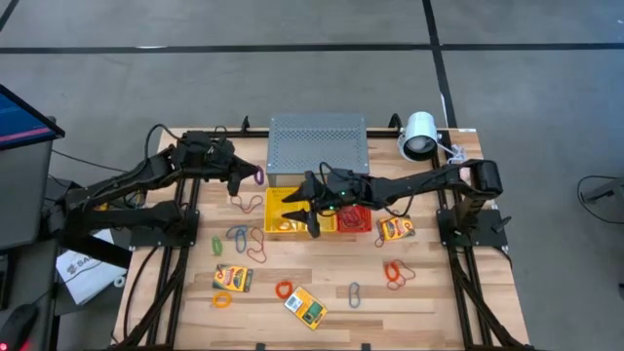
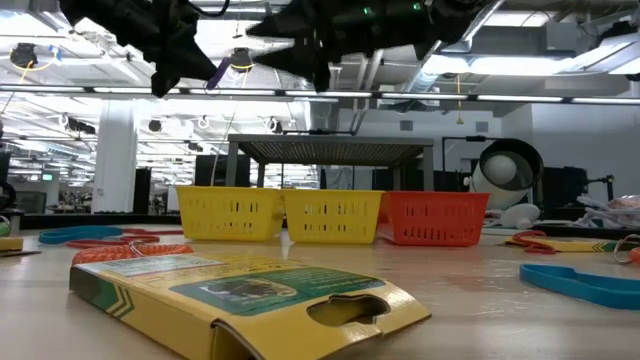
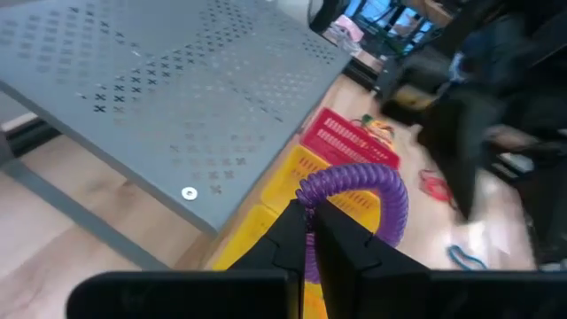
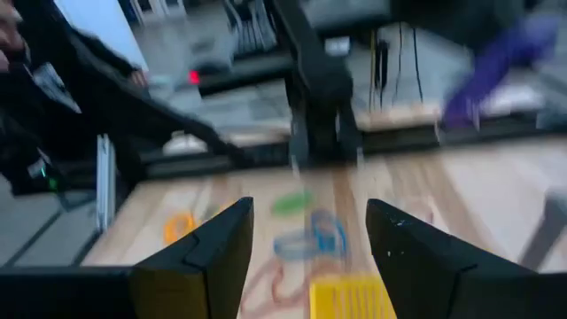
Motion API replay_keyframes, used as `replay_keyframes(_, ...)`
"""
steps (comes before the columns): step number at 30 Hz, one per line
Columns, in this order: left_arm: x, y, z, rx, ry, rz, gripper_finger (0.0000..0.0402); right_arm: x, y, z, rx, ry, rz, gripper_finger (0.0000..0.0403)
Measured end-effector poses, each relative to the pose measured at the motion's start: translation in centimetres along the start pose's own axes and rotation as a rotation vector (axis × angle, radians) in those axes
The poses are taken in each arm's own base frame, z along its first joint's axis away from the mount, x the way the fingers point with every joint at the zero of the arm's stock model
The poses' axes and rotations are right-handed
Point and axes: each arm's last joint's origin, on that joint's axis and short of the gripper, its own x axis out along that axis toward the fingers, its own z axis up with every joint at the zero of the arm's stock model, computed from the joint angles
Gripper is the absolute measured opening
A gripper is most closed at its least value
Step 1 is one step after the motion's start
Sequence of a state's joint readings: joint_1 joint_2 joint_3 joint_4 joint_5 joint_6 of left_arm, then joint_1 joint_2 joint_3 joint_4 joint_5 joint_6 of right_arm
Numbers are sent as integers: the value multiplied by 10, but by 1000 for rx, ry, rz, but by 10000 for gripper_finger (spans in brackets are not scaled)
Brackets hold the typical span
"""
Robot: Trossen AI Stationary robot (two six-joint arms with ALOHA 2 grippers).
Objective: Pick & Place Office Desk Supplies
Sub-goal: Put the violet spring keychain into the left yellow bin
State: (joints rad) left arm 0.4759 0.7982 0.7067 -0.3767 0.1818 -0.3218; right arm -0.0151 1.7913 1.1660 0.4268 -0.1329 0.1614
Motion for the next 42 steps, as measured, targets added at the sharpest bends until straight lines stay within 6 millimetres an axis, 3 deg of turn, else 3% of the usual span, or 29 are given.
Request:
replay_keyframes(6,11,-7,3,27,-46,26,7,0,-3,13,-22,-81,-20,211)
replay_keyframes(13,30,-20,6,63,-73,-46,7,-4,-25,19,-22,-111,-101,211)
replay_keyframes(20,32,-28,4,85,-101,-19,7,-7,-40,20,-24,-111,-149,211)
replay_keyframes(37,38,-42,6,102,-173,-43,7,-7,-38,24,-20,-151,-158,211)
replay_keyframes(42,39,-44,6,106,-171,-54,7,-7,-38,24,-20,-151,-158,196)
